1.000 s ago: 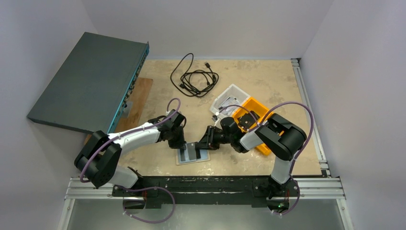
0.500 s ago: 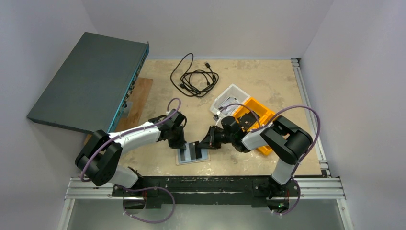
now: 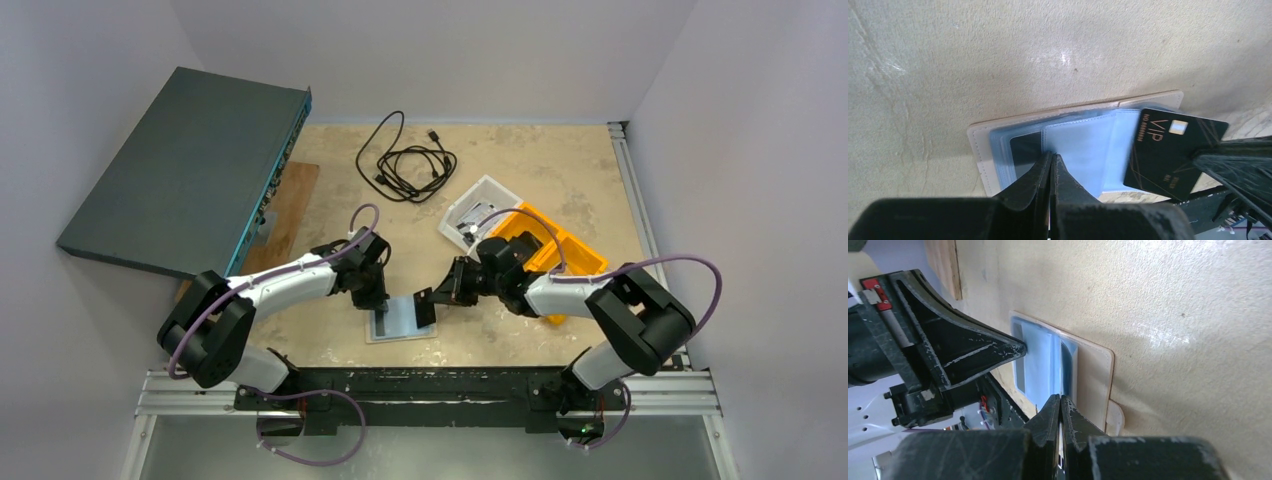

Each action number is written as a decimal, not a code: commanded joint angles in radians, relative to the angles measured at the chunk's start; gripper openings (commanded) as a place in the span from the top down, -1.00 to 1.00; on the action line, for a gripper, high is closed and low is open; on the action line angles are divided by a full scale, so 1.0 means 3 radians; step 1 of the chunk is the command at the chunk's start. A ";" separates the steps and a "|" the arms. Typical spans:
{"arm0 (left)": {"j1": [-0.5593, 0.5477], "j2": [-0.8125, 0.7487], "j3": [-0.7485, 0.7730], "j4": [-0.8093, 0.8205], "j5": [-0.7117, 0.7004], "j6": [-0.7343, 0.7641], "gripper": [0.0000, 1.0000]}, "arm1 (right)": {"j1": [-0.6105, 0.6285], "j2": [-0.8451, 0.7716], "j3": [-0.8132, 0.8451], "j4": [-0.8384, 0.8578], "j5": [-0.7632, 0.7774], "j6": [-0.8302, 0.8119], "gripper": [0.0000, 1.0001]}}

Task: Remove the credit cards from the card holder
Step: Remove the credit card from the card holder, then place the credit card in the storage box.

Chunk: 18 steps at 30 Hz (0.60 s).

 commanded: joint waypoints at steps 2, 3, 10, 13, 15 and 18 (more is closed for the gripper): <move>-0.0039 -0.0033 0.0174 -0.0162 -0.0149 0.0160 1.00 | -0.0072 -0.0366 0.0125 -0.0374 0.0159 -0.0088 1.00; -0.0047 -0.0056 0.0219 -0.0173 -0.0141 0.0186 1.00 | -0.0092 -0.0439 0.0129 -0.0418 0.0171 -0.0083 1.00; -0.0138 -0.0321 0.0669 -0.0419 -0.0207 0.0338 0.96 | -0.0328 -0.0971 0.0178 -0.0858 0.0290 -0.0084 1.00; -0.0153 -0.0447 0.0764 -0.0490 -0.0196 0.0370 0.66 | -0.0514 -0.1208 0.0192 -0.1075 0.0358 -0.0135 1.00; -0.0152 -0.0526 0.0802 -0.0535 -0.0188 0.0387 0.40 | -0.0686 -0.1376 0.0207 -0.1238 0.0387 -0.0186 1.00; -0.0151 -0.0645 0.0822 -0.0598 -0.0179 0.0417 0.00 | -0.0973 -0.1579 0.0235 -0.1474 0.0413 -0.0270 1.00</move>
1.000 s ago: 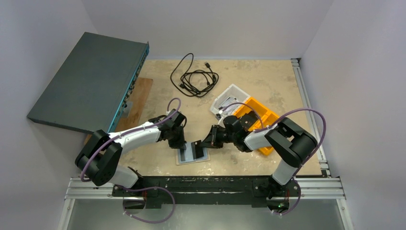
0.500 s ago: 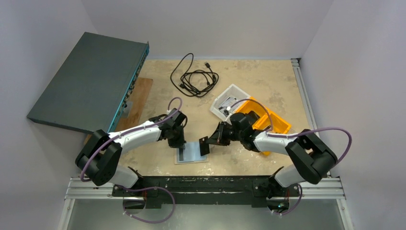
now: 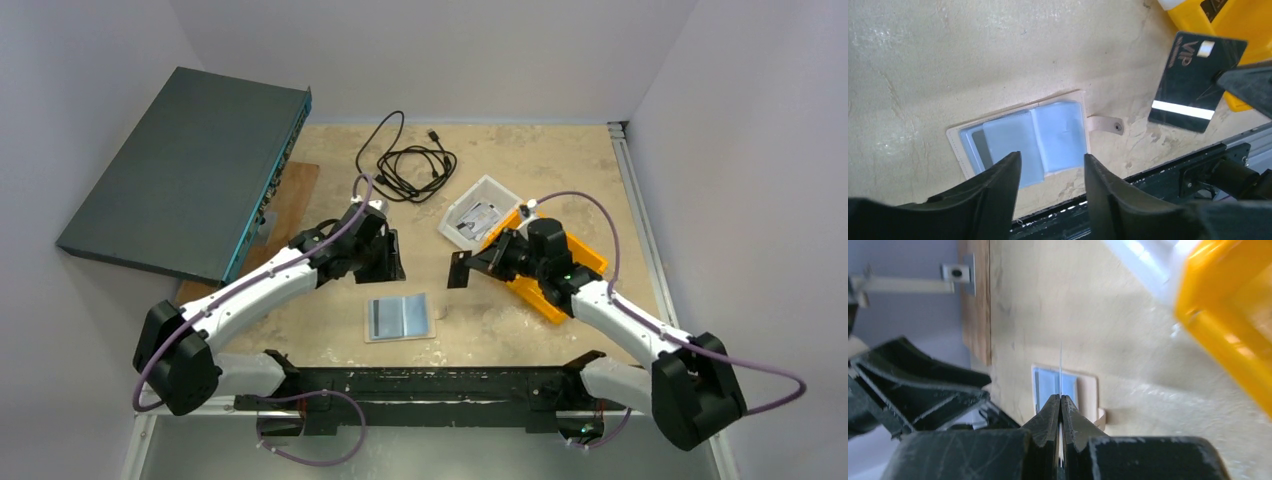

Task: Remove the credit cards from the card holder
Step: Place the credit card in the storage box.

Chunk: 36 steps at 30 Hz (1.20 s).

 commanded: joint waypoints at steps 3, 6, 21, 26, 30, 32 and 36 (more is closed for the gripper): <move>-0.0009 -0.0286 0.0115 -0.0229 -0.0048 0.0113 -0.26 | -0.0602 -0.0364 0.0240 -0.0601 0.0227 -0.0279 1.00; -0.0014 -0.0385 0.0107 -0.0290 -0.0058 0.0127 -0.44 | -0.0901 -0.0351 0.0322 -0.0714 0.0209 -0.0358 1.00; -0.0009 -0.0639 0.0032 -0.0420 -0.0059 0.0150 -0.55 | -0.1543 0.0230 0.0616 -0.0673 0.0398 -0.0497 1.00; -0.0010 -0.0650 -0.0003 -0.0397 -0.0061 0.0128 -0.55 | -0.1544 0.0340 0.0673 -0.0665 0.0447 -0.0532 1.00; -0.0009 -0.0654 -0.0001 -0.0404 -0.0057 0.0128 -0.55 | -0.1543 0.0401 0.0732 -0.0728 0.0481 -0.0599 0.81; -0.0014 -0.0650 0.0000 -0.0397 -0.0060 0.0128 -0.55 | -0.1545 0.0413 0.0754 -0.0740 0.0456 -0.0632 0.55; -0.0009 -0.0625 0.0002 -0.0392 -0.0061 0.0123 -0.55 | -0.1543 0.0415 0.0819 -0.0823 0.0500 -0.0751 0.19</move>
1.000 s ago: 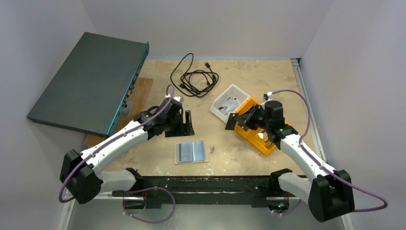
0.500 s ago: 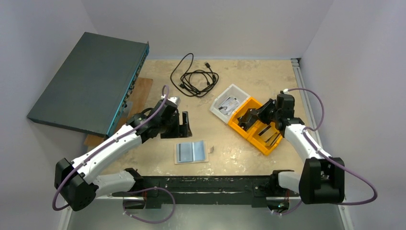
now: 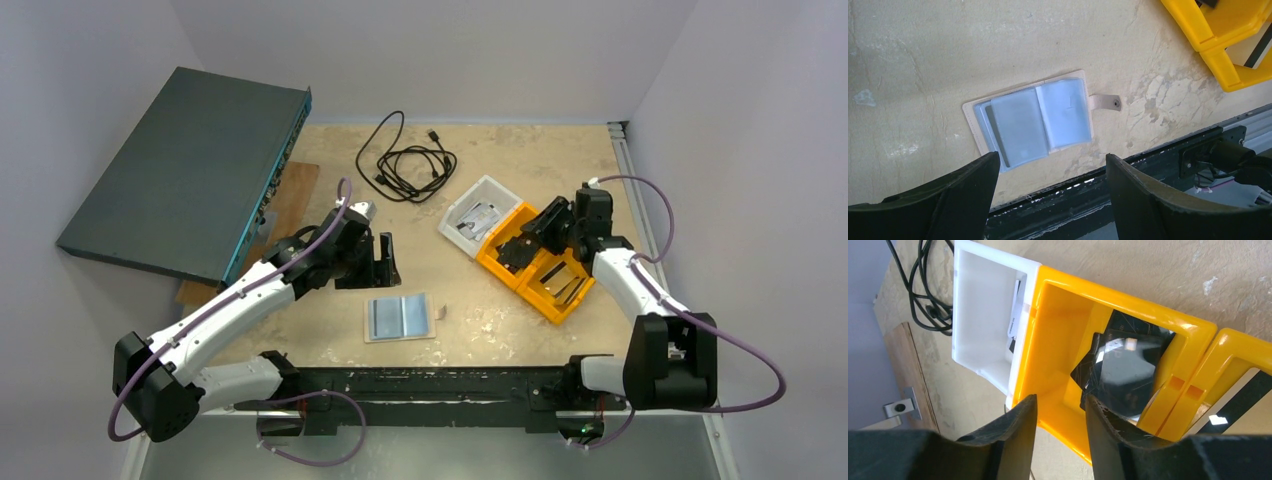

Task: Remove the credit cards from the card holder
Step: Place the credit card in the storage box, then remove the credit card from the card holder.

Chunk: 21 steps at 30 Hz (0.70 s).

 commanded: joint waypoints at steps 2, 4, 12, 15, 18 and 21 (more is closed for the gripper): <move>-0.0009 -0.0027 -0.0004 0.0038 -0.0043 0.0003 -0.55 | -0.0006 -0.0028 0.0206 -0.0069 0.0084 -0.0202 0.11; -0.0012 -0.0010 -0.0004 0.0038 -0.0045 -0.0001 -0.55 | -0.0003 -0.0053 0.0201 -0.0079 0.0048 -0.0225 0.04; -0.0009 0.0038 -0.0033 0.0015 -0.0152 -0.0027 -0.55 | 0.0390 -0.0164 0.0226 -0.0216 0.0133 -0.0292 -0.04; -0.0007 0.0074 -0.0041 -0.0034 -0.0225 -0.0044 -0.55 | 0.0754 -0.0162 0.0228 -0.0236 0.0258 -0.0224 -0.04; 0.0000 0.0093 -0.0063 -0.0092 -0.0317 -0.0070 -0.55 | 0.1133 -0.0146 0.0213 -0.0206 0.0347 -0.0119 -0.04; 0.0026 0.0099 -0.0102 -0.0146 -0.0406 -0.0114 -0.55 | 0.1505 -0.0101 0.0244 -0.0192 0.0467 -0.0023 -0.04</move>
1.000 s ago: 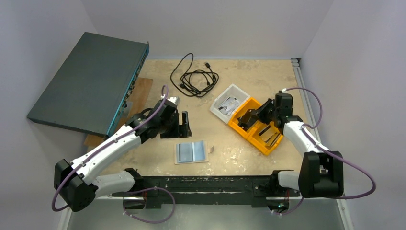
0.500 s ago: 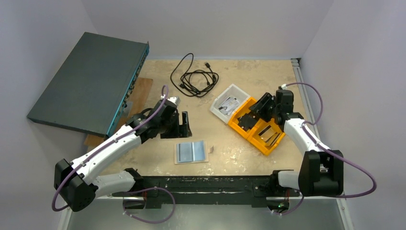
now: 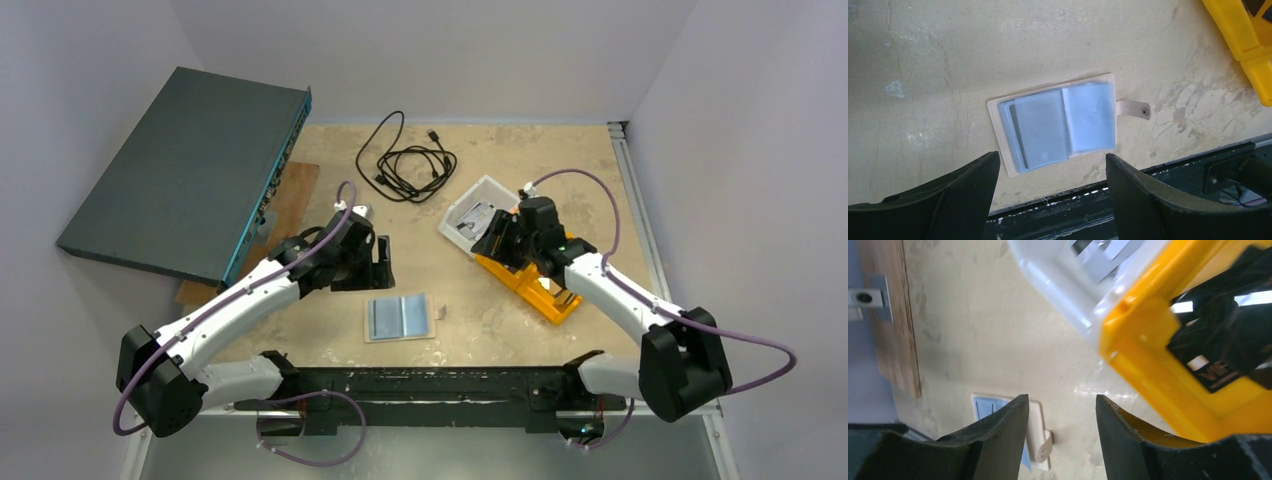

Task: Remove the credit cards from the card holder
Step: Remove the credit card from the card holder.

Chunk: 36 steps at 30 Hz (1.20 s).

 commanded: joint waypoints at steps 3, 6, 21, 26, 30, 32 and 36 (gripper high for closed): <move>0.0071 0.0025 -0.0091 -0.0137 -0.0264 -0.0123 -0.55 | 0.0687 0.0064 0.0199 0.0051 0.0280 0.0216 -0.03; 0.0113 0.0021 -0.0135 -0.0182 -0.0324 -0.0155 -0.55 | 0.1049 0.0203 0.0264 0.0112 0.0362 0.0302 -0.02; 0.0398 -0.0276 -0.0477 -0.0220 -0.0329 -0.0166 -0.56 | 0.2030 0.1289 0.0937 0.0191 0.0576 0.0343 0.09; 0.0439 -0.0378 -0.0576 -0.0221 -0.0319 -0.0180 -0.56 | 0.2192 0.1592 0.1158 0.0118 0.0644 0.0307 0.11; 0.0448 -0.0410 -0.0621 -0.0198 -0.0284 -0.0182 -0.56 | 0.2240 0.1758 0.1235 0.0083 0.0706 0.0282 0.12; 0.0445 -0.0413 -0.0639 -0.0177 -0.0257 -0.0187 -0.56 | 0.2240 0.1816 0.1242 0.0080 0.0709 0.0272 0.13; 0.0446 -0.0411 -0.0675 -0.0125 -0.0197 -0.0182 -0.56 | 0.2240 0.1886 0.1222 0.0034 0.0717 0.0264 0.19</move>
